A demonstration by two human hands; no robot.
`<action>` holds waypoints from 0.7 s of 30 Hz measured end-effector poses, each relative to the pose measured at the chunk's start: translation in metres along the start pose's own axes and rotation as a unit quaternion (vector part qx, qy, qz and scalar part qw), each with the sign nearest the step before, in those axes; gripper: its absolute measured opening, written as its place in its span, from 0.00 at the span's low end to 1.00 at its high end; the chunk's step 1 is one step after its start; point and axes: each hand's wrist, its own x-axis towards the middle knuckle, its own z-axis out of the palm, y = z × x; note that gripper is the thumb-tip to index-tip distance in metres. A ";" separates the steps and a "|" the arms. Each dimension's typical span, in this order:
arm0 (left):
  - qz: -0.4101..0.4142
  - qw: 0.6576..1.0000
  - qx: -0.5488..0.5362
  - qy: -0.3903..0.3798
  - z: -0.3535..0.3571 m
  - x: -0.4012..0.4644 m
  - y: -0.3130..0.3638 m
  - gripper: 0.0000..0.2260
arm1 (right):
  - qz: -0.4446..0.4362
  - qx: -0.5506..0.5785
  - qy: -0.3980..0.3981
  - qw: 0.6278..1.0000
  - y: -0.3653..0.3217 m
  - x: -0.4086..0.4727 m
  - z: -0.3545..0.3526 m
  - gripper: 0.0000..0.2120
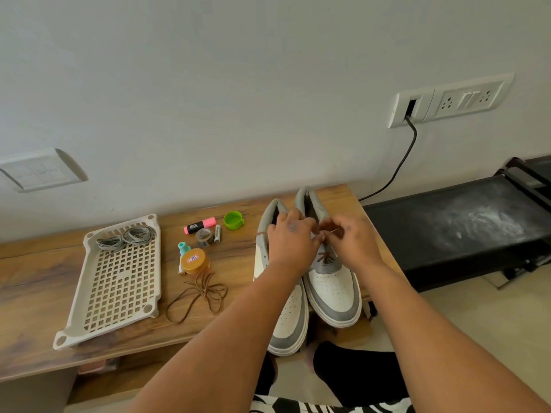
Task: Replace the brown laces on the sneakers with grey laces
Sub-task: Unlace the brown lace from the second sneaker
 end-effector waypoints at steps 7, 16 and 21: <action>-0.009 0.998 -0.048 0.024 0.004 0.002 -0.006 0.08 | 0.016 -0.002 -0.015 1.000 0.009 0.006 0.000 0.00; -0.005 0.999 -0.011 0.031 0.007 0.005 -0.006 0.07 | 0.010 0.024 -0.034 0.999 0.014 0.006 -0.006 0.07; -0.014 1.000 -0.005 0.015 0.012 0.007 -0.006 0.08 | -0.019 -0.010 -0.020 1.000 0.013 0.005 -0.001 0.04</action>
